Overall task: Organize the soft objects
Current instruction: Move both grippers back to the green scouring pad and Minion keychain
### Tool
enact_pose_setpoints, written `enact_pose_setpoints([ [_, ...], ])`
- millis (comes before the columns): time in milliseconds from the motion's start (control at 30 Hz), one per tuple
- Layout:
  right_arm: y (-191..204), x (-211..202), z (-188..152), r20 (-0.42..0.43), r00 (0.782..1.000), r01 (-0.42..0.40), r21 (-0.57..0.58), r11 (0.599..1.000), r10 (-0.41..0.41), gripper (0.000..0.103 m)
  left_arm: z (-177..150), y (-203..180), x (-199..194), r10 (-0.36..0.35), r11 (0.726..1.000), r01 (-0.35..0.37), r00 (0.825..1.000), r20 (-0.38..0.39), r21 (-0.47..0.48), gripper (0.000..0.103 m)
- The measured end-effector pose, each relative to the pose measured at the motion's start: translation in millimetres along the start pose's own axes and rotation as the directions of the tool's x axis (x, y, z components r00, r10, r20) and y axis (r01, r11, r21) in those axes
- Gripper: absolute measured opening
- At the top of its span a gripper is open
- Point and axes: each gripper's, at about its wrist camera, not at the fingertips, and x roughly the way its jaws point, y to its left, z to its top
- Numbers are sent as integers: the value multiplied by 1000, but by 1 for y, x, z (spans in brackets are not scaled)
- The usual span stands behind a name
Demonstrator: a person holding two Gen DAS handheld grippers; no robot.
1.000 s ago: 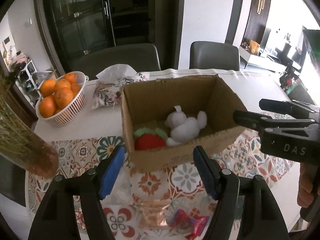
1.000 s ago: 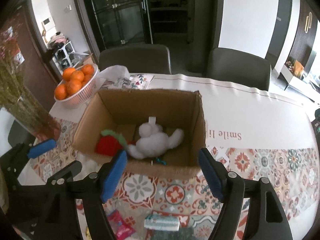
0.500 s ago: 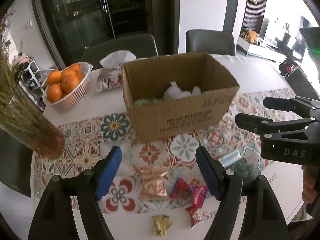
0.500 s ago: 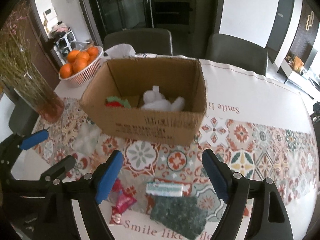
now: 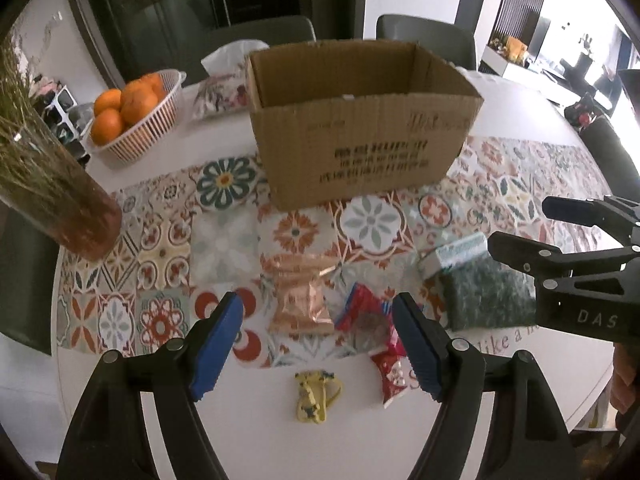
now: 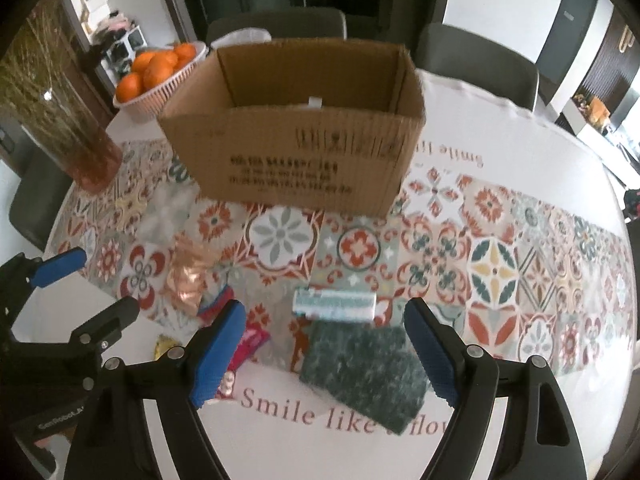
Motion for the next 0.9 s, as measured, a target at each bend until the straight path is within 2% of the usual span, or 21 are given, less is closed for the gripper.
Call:
enact_pose_setpoints([
  [233, 4, 24, -17, -101, 995, -25, 3, 1000, 25, 83, -12, 4, 11, 8, 1000, -9, 999, -46, -12, 77],
  [433, 7, 41, -26, -158, 987, -18, 9, 1000, 19, 82, -23, 9, 32, -22, 999, 17, 991, -131, -34, 77],
  [600, 6, 59, -33, -224, 975, 8, 7, 1000, -6, 82, -33, 9, 55, -64, 997, 54, 971, -231, -46, 77],
  [900, 7, 84, -38, -284, 957, 53, -19, 998, -57, 82, -48, 12, 87, -75, 997, 60, 930, -360, -52, 77],
])
